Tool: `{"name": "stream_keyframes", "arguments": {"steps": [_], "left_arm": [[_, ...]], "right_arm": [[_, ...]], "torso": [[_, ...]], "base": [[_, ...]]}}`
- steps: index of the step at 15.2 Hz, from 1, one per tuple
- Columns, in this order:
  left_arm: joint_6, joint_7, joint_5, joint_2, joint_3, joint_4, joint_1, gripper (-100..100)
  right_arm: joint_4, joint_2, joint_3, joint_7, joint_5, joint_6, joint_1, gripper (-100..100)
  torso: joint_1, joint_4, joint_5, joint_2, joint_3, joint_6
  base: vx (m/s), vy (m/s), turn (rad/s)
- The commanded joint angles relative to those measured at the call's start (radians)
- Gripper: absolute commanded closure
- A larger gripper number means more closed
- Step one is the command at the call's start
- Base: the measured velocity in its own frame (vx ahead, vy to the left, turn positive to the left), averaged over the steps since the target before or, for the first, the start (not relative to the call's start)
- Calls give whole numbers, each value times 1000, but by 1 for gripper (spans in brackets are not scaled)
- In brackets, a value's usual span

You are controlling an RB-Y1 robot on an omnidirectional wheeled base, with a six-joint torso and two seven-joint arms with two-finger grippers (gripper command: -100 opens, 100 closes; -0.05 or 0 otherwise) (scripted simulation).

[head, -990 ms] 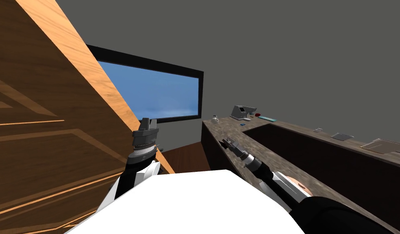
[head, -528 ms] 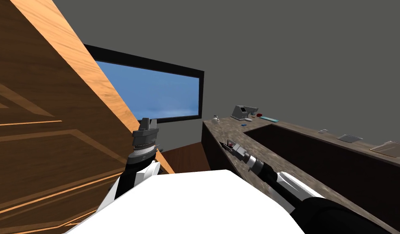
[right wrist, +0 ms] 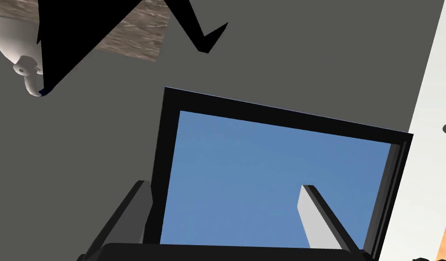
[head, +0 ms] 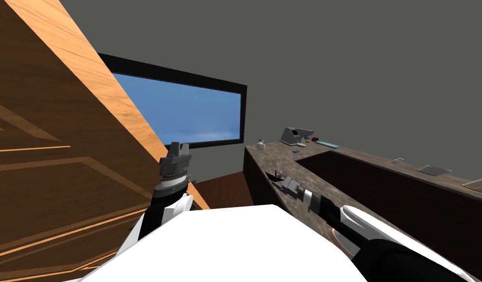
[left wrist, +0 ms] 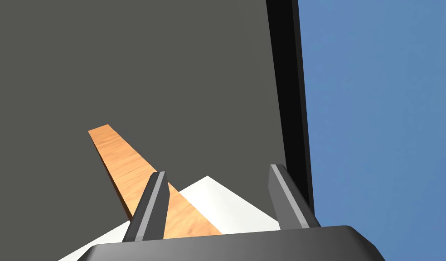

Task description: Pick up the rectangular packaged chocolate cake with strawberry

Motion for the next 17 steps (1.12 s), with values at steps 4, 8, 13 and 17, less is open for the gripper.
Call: {"name": "stream_keyframes", "arguments": {"steps": [4, 8, 13, 17], "left_arm": [[0, 0, 0, 0, 0, 0, 0, 0], [0, 0, 0, 0, 0, 0, 0, 0], [0, 0, 0, 0, 0, 0, 0, 0], [0, 0, 0, 0, 0, 0, 0, 0]], "right_arm": [[23, -88, -13, 54, 75, 22, 38, -100], [48, -160, -25, 98, 133, 36, 71, -100], [89, -263, -39, 163, 212, 57, 120, -100], [120, -327, -45, 205, 257, 71, 152, -100]], "torso": [[0, 0, 0, 0, 0, 0], [0, 0, 0, 0, 0, 0], [-1, 0, 0, -1, -1, -1], [-1, 0, 0, -1, -1, -1]], "base": [[19, -11, 41], [19, -12, 54], [25, -24, 91], [23, -22, 95]]}}
